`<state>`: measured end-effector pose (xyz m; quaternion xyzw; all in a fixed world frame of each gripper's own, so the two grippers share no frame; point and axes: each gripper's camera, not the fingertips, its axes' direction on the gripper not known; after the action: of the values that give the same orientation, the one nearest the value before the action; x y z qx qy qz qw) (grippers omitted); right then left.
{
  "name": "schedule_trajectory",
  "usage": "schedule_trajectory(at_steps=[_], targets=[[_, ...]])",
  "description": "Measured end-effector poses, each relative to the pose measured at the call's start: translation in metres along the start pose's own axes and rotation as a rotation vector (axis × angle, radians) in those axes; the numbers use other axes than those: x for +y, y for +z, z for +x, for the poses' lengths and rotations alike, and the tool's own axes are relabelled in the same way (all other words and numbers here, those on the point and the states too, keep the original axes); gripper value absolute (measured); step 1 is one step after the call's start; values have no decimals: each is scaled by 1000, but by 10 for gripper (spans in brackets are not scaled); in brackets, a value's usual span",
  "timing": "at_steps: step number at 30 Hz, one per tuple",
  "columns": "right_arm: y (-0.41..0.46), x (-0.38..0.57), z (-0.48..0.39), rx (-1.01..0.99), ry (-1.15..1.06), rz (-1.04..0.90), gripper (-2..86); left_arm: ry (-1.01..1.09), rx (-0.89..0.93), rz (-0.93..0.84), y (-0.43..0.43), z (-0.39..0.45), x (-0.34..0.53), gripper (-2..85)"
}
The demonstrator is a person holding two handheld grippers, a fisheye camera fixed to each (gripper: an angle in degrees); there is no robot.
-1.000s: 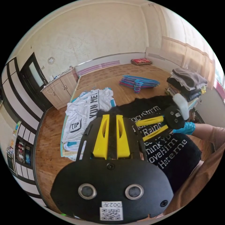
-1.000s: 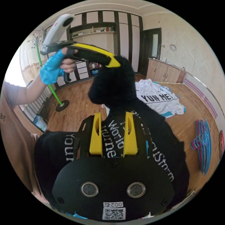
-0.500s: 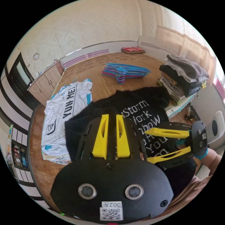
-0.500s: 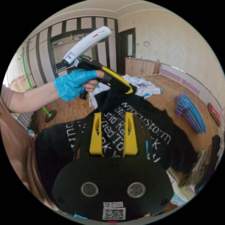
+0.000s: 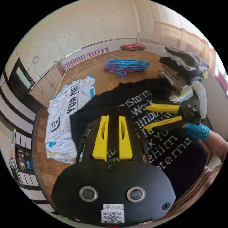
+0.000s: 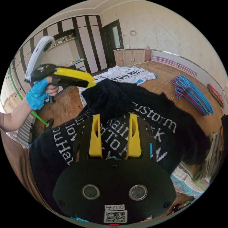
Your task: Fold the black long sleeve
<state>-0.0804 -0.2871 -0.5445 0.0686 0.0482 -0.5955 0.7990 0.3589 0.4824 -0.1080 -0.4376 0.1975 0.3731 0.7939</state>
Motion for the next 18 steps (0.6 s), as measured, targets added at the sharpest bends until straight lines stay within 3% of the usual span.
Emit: schedule_trajectory(at_steps=[8, 13, 18], targets=[[26, -22, 1, 27, -23, -39, 176, -71, -36, -105, 42, -31, 48, 58], [43, -28, 5, 181, 18, -51, 100, -111, -27, -136, 70, -39, 59, 59], [16, -14, 15, 188, 84, 49, 36, -117, -50, -140, 88, -44, 60, 60]])
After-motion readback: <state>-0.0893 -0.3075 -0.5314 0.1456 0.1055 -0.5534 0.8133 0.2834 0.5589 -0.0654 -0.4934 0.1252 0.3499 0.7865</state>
